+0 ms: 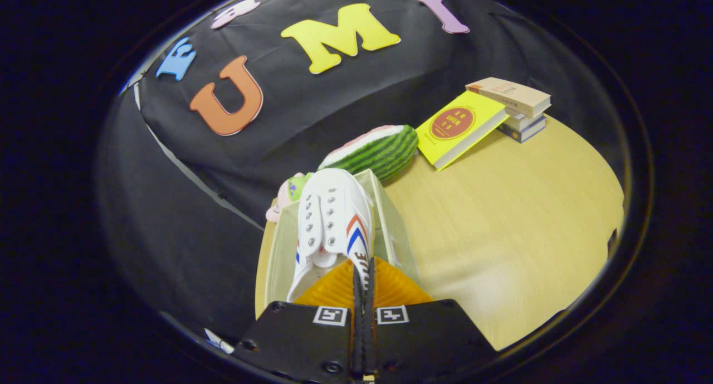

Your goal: Open the storage box then place both shoes into the box .Put the left shoe in first, then the right shoe, with the right side of both shoes facing outward in a uniform manner.

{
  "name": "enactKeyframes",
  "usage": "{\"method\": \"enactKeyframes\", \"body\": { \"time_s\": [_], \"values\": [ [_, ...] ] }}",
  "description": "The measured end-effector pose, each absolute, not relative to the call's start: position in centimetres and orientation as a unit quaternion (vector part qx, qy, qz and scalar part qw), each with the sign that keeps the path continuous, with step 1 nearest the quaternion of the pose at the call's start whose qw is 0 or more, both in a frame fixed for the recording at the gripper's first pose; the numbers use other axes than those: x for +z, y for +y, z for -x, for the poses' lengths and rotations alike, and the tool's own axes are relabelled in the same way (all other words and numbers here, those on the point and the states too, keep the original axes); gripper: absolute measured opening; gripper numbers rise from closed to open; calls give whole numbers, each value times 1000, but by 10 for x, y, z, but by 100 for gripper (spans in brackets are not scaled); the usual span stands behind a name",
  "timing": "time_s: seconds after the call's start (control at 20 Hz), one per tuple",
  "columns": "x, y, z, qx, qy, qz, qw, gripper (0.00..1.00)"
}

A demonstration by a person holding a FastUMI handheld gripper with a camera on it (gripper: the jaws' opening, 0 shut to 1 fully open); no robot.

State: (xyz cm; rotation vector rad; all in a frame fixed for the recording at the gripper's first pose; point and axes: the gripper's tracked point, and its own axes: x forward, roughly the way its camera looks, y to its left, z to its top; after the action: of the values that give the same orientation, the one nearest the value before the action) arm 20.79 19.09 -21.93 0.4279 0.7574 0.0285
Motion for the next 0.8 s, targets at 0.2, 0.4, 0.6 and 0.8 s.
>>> {"method": "enactKeyframes", "body": {
  "time_s": [0.2,0.4,0.6,0.8],
  "values": [
    [-198,191,-211,30,298,-211,931,58],
    [-177,173,-205,10,261,-164,951,100],
    [-159,162,-194,13,241,-149,959,100],
    [-135,137,-181,-4,203,-112,973,100]
  ]
}}
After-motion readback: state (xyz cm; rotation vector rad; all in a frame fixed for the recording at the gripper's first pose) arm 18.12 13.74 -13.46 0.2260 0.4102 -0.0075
